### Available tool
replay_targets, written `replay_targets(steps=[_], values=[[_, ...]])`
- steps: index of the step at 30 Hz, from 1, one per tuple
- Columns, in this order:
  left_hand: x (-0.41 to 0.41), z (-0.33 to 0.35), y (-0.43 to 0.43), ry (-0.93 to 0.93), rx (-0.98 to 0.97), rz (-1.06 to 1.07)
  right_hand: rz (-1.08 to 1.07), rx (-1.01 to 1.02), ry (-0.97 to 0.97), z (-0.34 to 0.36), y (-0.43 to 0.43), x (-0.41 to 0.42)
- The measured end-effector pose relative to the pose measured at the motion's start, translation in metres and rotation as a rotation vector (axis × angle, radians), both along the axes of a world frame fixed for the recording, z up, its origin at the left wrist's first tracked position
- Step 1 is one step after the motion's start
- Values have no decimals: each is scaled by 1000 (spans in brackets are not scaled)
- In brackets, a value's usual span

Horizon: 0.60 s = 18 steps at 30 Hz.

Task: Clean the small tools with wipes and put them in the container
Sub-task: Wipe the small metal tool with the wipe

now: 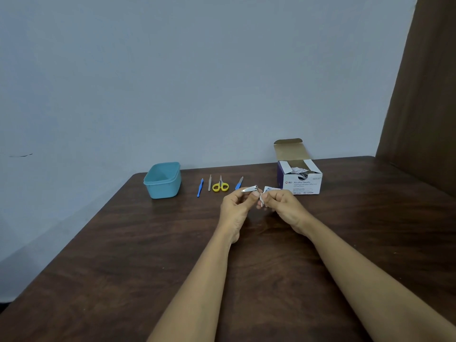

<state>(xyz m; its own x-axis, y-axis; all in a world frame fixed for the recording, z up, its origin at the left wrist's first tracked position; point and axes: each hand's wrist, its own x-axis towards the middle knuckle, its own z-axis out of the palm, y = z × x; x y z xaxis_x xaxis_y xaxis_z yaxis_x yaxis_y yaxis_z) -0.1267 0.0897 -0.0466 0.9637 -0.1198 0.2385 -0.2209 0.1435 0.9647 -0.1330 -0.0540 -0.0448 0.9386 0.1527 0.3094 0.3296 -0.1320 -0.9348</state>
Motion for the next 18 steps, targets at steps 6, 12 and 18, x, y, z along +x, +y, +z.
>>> replay_targets(steps=[6, 12, 18], values=[[1, 0, 2, 30, 29, 16, 16, 94, 28, -3, -3, 8], [0, 2, 1, 42, 11, 7, -27, 80, -8, -5, 1, 8], [1, 1, 2, 70, -20, 15, 10, 124, 18, -4, -2, 8]])
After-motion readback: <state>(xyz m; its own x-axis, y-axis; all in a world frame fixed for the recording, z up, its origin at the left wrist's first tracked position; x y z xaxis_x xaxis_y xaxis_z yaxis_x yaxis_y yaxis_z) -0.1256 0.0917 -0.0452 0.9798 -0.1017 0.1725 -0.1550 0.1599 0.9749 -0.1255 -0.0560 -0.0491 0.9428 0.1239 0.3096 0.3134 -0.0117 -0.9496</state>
